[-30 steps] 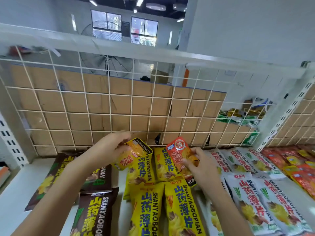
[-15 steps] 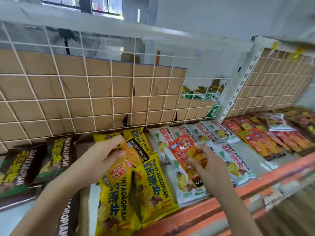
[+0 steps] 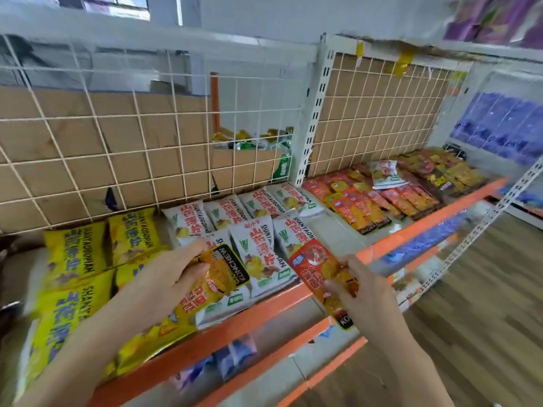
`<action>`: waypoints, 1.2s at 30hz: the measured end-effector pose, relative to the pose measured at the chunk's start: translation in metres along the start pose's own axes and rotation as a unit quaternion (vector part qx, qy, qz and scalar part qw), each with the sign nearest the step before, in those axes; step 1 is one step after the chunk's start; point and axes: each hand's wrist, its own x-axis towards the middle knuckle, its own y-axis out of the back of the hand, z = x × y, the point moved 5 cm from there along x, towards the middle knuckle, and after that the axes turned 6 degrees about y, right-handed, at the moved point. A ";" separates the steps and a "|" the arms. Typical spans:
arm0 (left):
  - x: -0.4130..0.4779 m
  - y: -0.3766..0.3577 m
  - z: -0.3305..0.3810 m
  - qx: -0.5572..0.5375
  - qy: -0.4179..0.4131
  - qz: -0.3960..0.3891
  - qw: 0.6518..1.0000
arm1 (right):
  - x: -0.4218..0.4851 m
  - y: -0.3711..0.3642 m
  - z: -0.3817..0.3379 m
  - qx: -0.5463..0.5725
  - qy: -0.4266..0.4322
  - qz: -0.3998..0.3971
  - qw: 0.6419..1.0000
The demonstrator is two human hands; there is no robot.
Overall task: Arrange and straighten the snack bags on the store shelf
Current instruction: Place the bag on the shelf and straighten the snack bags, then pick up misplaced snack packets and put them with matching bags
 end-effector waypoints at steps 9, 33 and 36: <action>0.027 -0.089 0.095 -0.016 -0.056 -0.039 0.998 | -0.045 0.079 0.106 -0.004 -0.028 0.014 0.999; 0.210 -0.197 0.178 -0.061 -0.143 -0.110 0.982 | 0.029 0.158 0.230 -0.009 -0.093 0.112 0.989; 0.233 -0.204 0.181 -0.071 -0.144 -0.121 0.980 | 0.049 0.157 0.241 -0.009 -0.099 0.110 0.989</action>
